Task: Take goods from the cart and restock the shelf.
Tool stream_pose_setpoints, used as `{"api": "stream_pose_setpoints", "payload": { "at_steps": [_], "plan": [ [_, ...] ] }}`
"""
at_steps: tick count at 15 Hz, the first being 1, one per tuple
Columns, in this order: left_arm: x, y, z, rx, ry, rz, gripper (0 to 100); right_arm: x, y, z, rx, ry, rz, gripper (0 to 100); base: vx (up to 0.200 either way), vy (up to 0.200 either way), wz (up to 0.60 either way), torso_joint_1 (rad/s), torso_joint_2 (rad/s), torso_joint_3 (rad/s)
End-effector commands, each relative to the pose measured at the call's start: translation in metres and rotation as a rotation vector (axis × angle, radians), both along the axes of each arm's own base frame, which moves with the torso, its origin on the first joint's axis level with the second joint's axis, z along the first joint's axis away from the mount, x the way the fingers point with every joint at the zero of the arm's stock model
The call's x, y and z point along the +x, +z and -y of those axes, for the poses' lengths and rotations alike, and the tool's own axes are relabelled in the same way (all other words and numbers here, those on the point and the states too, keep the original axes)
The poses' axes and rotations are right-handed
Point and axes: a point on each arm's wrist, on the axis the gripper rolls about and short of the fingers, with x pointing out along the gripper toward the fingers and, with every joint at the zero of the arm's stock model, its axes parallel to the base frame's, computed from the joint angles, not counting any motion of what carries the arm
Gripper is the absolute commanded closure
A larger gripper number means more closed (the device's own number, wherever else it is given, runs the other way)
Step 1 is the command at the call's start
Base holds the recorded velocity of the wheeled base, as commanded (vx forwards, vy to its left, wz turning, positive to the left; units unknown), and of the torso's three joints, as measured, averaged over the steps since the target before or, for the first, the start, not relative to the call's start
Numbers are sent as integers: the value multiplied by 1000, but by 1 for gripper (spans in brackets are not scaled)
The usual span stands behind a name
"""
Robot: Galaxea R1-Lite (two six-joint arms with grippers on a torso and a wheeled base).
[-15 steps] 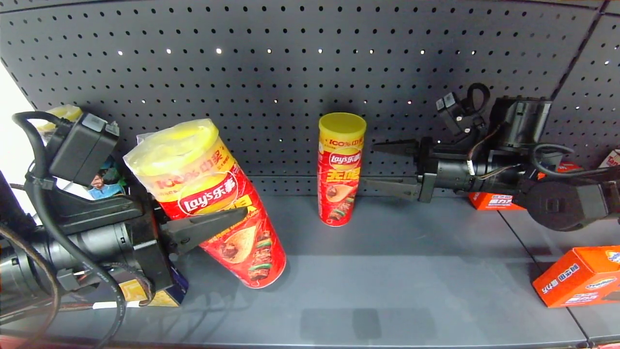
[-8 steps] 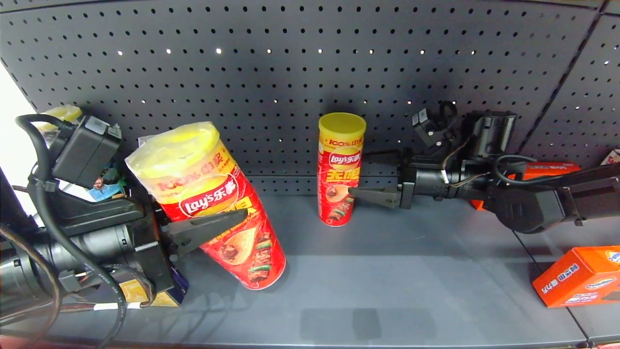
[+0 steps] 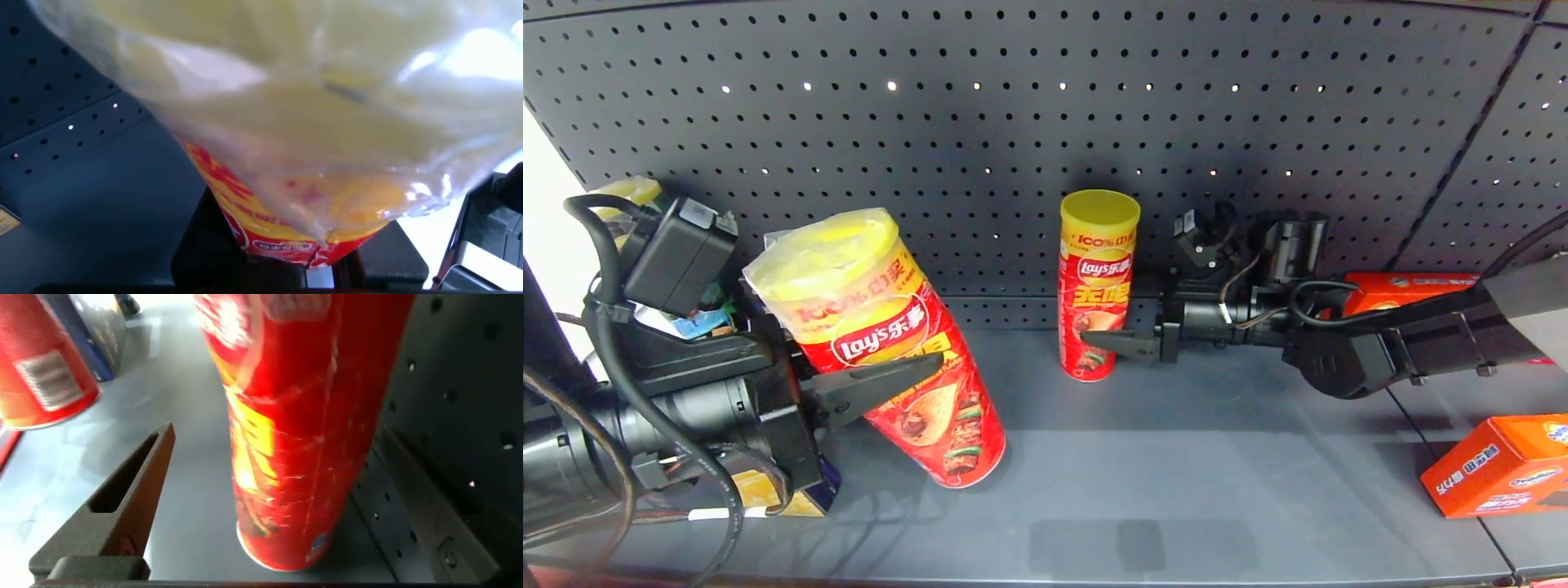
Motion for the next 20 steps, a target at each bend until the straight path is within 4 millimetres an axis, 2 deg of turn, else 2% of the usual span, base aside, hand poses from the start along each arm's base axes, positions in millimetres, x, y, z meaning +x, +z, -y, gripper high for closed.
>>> {"api": "stream_pose_setpoints", "payload": {
  "at_steps": [1, 6, 7, 13, 17, 20],
  "plan": [
    [0, -1, 0, 2, 2, -5, 100, 7, -13, -8, -10, 7, -19, 0, 0, 0, 0, 0, 0, 0],
    [1, -2, 0, 3, 2, -9, 100, 16, -26, -21, -12, 21, -23, 0, 0, 0, 0, 0, 0, 0],
    [1, -2, 0, 3, 0, -9, 100, 17, -25, -23, -2, 24, -6, 100, 0, 0, 0, 0, 0, 0],
    [0, -4, 0, 6, 2, -15, 100, 12, -23, -23, -3, 9, -5, 100, 0, 0, 0, 0, 0, 0],
    [0, -2, 0, 3, 2, -8, 100, -16, 2, -19, 10, 18, 12, 100, 0, 0, 0, 0, 0, 0],
    [-1, -3, 0, 3, 0, -9, 100, -47, 14, -4, 9, 19, 9, 100, 0, 0, 0, 0, 0, 0]
  ]
}}
